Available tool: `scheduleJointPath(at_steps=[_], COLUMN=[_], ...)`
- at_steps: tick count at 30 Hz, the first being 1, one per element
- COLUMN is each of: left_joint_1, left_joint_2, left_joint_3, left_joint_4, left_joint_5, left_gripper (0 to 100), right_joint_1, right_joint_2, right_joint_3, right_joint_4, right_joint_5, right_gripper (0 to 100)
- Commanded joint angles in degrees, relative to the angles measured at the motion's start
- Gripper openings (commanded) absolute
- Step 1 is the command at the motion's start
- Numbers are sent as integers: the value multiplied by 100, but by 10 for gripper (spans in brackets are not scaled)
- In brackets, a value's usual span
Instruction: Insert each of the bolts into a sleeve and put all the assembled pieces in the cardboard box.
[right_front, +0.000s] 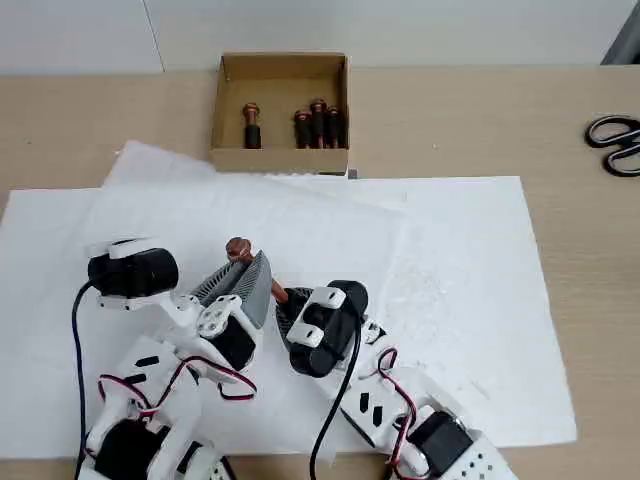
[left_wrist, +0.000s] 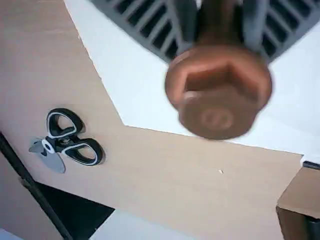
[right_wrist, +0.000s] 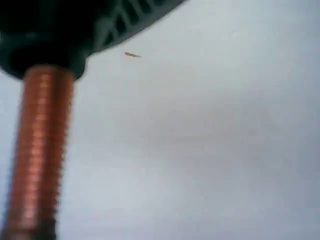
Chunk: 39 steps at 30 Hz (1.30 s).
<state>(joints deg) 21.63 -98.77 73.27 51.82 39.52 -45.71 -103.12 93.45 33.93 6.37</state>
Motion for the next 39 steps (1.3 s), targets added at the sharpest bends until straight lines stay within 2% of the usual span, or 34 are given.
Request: scheduleJointPath(at_steps=[1, 12, 17, 25, 30, 32, 36, 39], left_joint_1=[44, 53, 545, 1477, 1512, 1512, 1495, 1204], left_joint_2=[-53, -70, -70, -79, -53, -44, -35, -35], left_joint_3=[-110, 330, 338, 171, 180, 180, 180, 180], left_joint_4=[-193, -211, 79, 1275, 1064, 1002, 1275, 1363], left_joint_5=[9, 9, -18, -1055, -1196, -1196, -1196, -1354], left_gripper=[6, 6, 6, 6, 13, 74, 277, 275], right_joint_1=[40, -31, -84, -66, -57, -57, -57, -57], right_joint_2=[-84, -84, -75, -75, -75, -75, -75, -75], right_joint_3=[-316, -571, -563, -563, -563, -545, -527, -519], right_joint_4=[-163, -145, -145, -136, -119, -119, -119, -110], right_joint_5=[70, 70, 70, 70, 70, 70, 70, 70], right_gripper=[2, 3, 3, 3, 3, 3, 3, 3])
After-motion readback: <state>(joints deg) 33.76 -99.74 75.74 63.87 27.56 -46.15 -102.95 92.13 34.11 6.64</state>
